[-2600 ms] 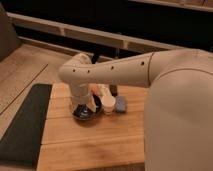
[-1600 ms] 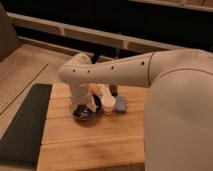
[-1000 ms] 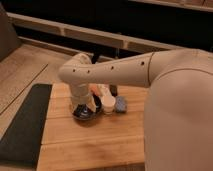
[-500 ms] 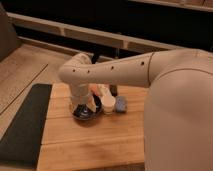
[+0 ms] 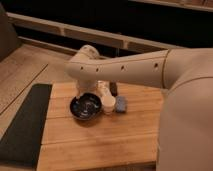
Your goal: Place the bottle in the ceramic bowl
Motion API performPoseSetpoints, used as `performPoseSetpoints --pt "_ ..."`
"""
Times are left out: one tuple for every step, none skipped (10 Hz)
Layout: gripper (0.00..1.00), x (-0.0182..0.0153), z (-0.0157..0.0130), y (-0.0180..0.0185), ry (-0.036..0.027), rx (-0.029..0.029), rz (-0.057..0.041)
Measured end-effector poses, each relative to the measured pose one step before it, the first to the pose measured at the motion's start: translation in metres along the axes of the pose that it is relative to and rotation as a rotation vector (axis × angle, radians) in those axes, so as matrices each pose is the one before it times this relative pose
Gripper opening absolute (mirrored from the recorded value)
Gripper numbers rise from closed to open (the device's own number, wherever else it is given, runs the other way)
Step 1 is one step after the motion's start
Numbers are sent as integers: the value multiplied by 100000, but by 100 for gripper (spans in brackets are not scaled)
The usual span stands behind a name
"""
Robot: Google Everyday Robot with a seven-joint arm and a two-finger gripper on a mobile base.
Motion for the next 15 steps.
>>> performPoseSetpoints --pt "65 -2033 -1560 -1180 -9270 -2977 -2822" --pt "65 -990 -870 -615 -4718 -1559 -1071" --pt "65 -1177 -1073 -482 -5584 -1918 -1813" --pt "65 -279 -228 -100 -1327 -455 -477" --pt "65 -40 -6 99 -116 -99 -203" --pt "65 -131 18 79 -281 173 -535" --pt "65 -217 201 -547 -150 1082 -13" --pt "65 -917 666 -2463 -1326 3256 943" --pt "65 -1398 988 -2454 -3056 1899 903" --pt "65 -808 1019 -1329 -2011 199 657" --pt "65 -891 1602 -1475 -2375 -703 1411" --pt "65 141 1430 -1212 -27 -717 2463" --pt "65 732 1600 -1200 1504 -638 3236" --pt "65 1140 1589 -1052 2722 -442 3486" --pt "65 1228 1399 -866 3308 -168 3245"
